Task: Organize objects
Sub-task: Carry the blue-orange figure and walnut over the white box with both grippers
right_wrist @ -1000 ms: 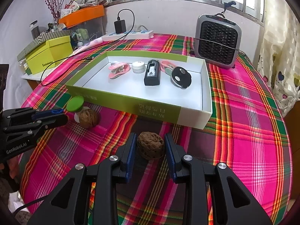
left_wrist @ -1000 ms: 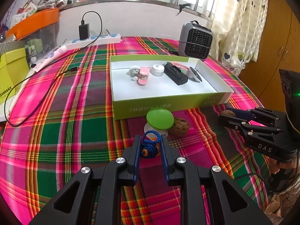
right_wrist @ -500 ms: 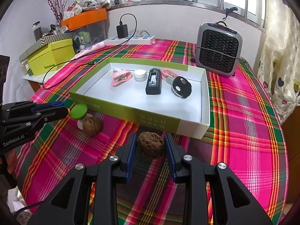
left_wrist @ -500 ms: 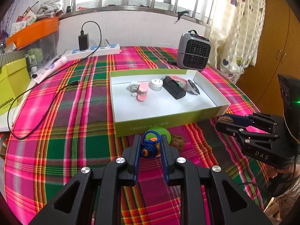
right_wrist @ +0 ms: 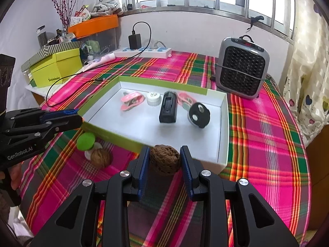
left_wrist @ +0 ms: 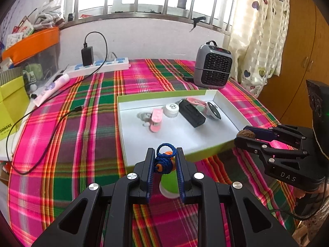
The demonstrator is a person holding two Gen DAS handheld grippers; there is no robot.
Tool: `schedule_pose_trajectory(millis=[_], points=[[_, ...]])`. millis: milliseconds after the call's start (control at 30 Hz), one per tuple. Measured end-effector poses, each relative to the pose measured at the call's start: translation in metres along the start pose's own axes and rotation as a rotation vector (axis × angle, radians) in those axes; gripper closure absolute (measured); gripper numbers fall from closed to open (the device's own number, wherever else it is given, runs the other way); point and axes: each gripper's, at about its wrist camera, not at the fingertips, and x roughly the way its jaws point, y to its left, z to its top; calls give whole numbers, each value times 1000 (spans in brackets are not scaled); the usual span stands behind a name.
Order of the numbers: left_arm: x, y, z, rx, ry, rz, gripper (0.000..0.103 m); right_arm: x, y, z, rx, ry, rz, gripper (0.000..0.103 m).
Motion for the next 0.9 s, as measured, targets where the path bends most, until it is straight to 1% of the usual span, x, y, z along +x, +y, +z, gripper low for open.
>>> schedule_pose_trajectory(millis=[267,367,633,900], points=[[20,0,16,4,6,-13,85,12,-6,14,4,0,-9,72],[32,1,22,-7,22,-32,85,18,-8,18,5,4,-19,72],[53,-8,33,35,41,-35,85,35,-18,27,17,24,-26,72],[74,-12,40,55,83,-55,85,51,-25,32,13,53,-32,72]])
